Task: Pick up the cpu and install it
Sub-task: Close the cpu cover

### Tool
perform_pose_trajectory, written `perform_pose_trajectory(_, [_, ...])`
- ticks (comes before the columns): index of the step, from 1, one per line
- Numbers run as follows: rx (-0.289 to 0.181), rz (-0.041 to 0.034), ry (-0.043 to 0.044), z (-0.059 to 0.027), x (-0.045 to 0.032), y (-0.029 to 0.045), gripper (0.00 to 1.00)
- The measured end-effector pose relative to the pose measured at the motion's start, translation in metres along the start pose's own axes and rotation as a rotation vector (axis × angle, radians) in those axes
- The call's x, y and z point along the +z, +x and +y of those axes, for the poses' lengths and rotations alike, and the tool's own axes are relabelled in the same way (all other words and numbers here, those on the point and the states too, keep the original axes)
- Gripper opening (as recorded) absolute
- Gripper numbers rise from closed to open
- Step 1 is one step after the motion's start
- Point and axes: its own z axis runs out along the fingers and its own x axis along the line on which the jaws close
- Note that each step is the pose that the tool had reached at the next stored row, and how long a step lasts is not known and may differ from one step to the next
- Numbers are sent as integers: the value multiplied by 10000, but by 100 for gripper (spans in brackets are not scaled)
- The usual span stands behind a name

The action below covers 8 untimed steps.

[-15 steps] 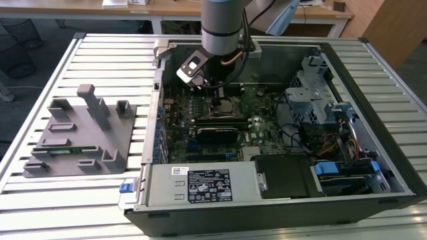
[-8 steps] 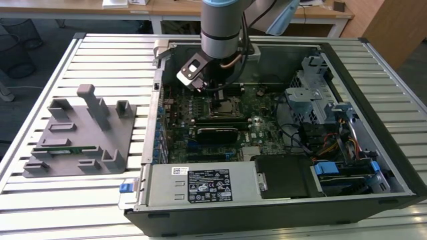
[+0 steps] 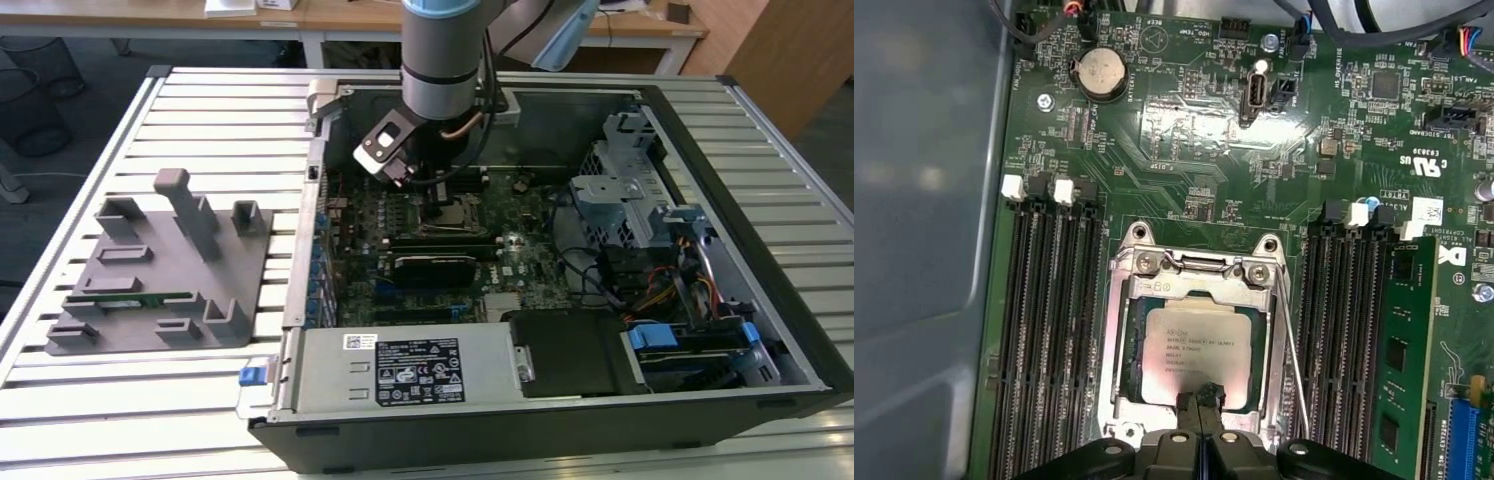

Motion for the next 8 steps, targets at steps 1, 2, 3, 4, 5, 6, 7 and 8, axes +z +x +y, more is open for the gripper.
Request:
perform_pose_trajectory(1, [0,-3,1,0,1,0,11])
perform_pose_trajectory(2, [0,-6,1,0,2,0,11])
perform_pose_trajectory(3, [0,-5,1,0,3,0,11])
perform_pose_trajectory(4, [1,-4,0,0,4,0,11])
perform_pose_trajectory(5, [1,-4,0,4,5,0,11])
perform_pose_trajectory(6, [1,-4,0,10,6,0,11])
perform_pose_trajectory(7, [1,-3,-1,19,8,-1,11])
perform_pose_trajectory(8, [0,-3,-1,28,10,-2,11])
